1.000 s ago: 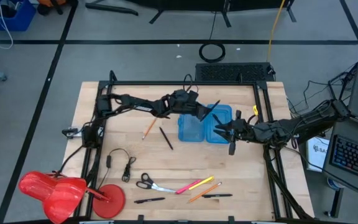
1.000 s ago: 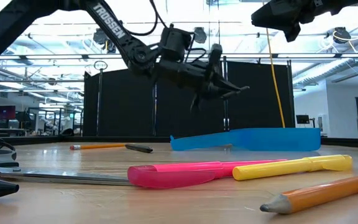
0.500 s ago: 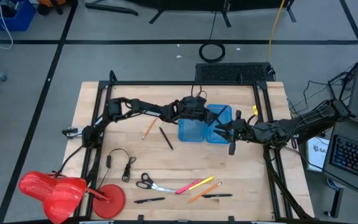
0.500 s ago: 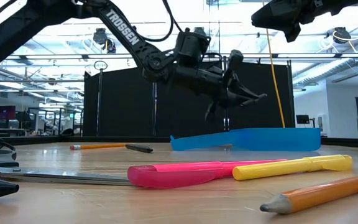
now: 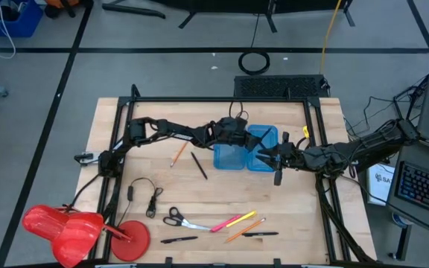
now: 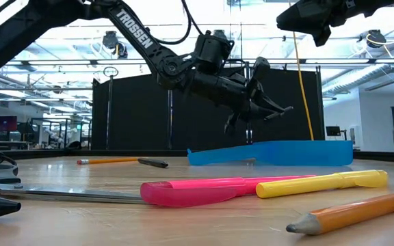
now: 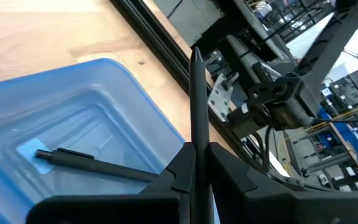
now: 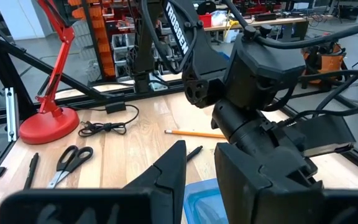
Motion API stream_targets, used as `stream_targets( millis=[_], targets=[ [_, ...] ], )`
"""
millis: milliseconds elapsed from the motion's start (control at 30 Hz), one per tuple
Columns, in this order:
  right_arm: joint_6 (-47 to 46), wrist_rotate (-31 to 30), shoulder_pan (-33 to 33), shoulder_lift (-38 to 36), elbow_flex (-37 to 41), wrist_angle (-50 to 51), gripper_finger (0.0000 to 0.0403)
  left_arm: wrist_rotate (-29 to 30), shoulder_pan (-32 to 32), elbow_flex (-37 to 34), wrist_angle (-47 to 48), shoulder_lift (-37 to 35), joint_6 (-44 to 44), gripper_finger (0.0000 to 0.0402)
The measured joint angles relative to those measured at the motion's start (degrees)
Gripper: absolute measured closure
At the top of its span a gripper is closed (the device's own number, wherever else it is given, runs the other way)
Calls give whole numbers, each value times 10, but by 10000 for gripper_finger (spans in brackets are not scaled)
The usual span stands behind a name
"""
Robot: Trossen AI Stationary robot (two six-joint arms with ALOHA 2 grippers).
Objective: Pick & place school supplies into a supply box
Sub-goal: Put the black pen into the blue supply box
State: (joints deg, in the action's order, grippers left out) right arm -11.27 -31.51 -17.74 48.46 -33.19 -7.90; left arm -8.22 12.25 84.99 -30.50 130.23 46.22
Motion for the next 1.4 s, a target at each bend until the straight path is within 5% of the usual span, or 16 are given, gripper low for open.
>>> stream_targets(
  millis=[900,1400],
  targets=[
    [0,-16,0,0,14,-10,325,7,-1,0,3,0,-44,298],
    [-2,18,0,0,15,-4,325,-169,-7,-1,63,-48,-168,298]
  ],
)
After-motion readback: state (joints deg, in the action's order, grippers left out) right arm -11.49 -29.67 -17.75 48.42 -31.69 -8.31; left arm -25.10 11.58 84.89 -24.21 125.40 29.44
